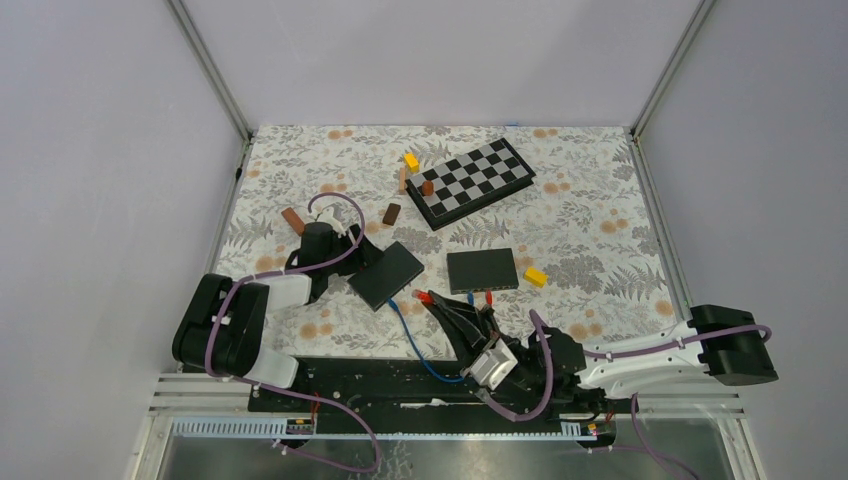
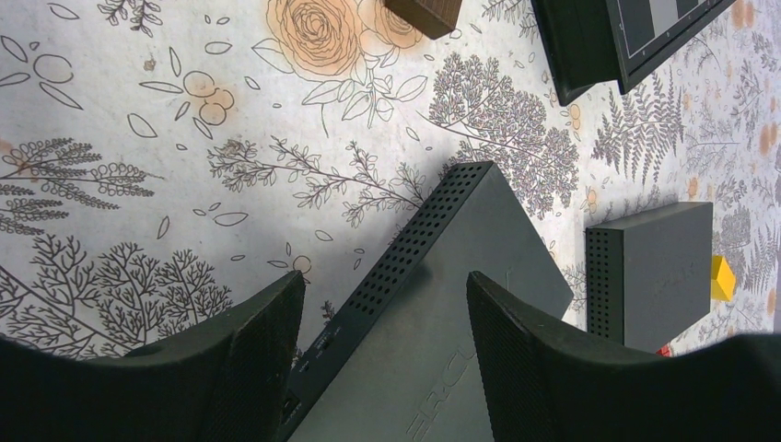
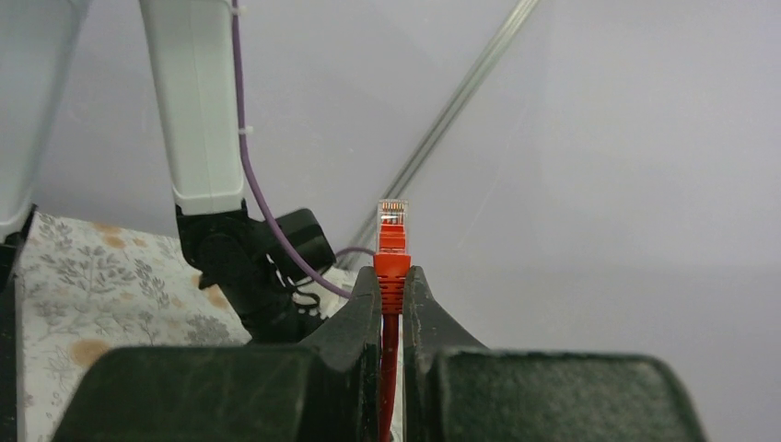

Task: Insert the plug into the switch port
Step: Insert the connector into the switch port.

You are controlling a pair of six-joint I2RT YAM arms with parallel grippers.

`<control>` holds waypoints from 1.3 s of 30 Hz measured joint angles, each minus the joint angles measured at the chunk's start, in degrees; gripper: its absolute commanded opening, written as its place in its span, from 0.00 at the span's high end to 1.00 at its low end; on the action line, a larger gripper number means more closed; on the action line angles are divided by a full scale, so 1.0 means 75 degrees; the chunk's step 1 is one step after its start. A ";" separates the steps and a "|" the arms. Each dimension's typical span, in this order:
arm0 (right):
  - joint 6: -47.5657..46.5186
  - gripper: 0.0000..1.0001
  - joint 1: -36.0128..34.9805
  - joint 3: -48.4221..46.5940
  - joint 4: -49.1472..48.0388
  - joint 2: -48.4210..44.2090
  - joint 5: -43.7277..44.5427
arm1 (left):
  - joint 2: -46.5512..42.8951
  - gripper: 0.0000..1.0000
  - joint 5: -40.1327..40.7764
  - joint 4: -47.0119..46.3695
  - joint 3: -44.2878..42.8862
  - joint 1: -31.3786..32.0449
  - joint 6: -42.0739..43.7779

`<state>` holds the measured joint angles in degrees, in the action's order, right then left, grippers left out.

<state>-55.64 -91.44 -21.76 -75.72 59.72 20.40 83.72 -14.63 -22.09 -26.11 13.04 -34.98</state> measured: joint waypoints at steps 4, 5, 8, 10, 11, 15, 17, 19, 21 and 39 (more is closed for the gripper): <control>0.0172 1.00 0.0000 -0.0099 0.0251 0.0023 0.0804 | -0.0498 0.32 -0.0020 0.0026 0.0221 0.0000 -0.0006; 0.0417 1.00 0.0000 -0.0291 0.0699 -0.0070 0.1174 | -0.0863 0.32 -0.0026 0.0015 0.0376 0.0000 -0.0041; 0.1040 1.00 0.0000 -0.0810 0.1664 -0.0388 0.1880 | -0.2276 0.31 -0.0087 -0.0044 0.0749 0.0006 -0.0382; 0.1341 1.00 0.0000 -0.1040 0.2075 -0.0638 0.2372 | -0.3147 0.30 -0.0137 -0.0052 0.0717 0.0076 -0.0705; 0.1440 1.00 0.0000 -0.1113 0.2250 -0.0726 0.2629 | -0.3485 0.29 -0.0152 -0.0035 0.0673 0.0119 -0.0816; 0.1542 1.00 0.0003 -0.1314 0.2751 -0.0659 0.3488 | -0.5036 0.24 -0.0047 0.0737 -0.0096 0.0921 -0.1180; 0.1539 1.00 0.0000 -0.1405 0.2926 -0.0498 0.3838 | -0.5566 0.21 0.0017 0.1043 -0.0641 0.1460 -0.1276; 0.1539 1.00 0.0000 -0.1504 0.3104 -0.0391 0.4071 | -0.6053 0.19 0.0061 0.1186 -0.1148 0.1993 -0.1416; 0.1562 1.00 0.0000 -0.1623 0.3246 -0.0364 0.4232 | -0.6388 0.18 0.0070 0.1230 -0.1559 0.2419 -0.1606; 0.2532 1.00 0.0000 -0.2133 0.3893 -0.0860 0.3978 | -0.4823 0.24 0.0597 0.1580 -0.2521 0.5199 -0.1859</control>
<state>-36.64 -91.44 -37.76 -46.52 53.28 50.24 47.55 -10.15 -10.24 -45.01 52.03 -48.93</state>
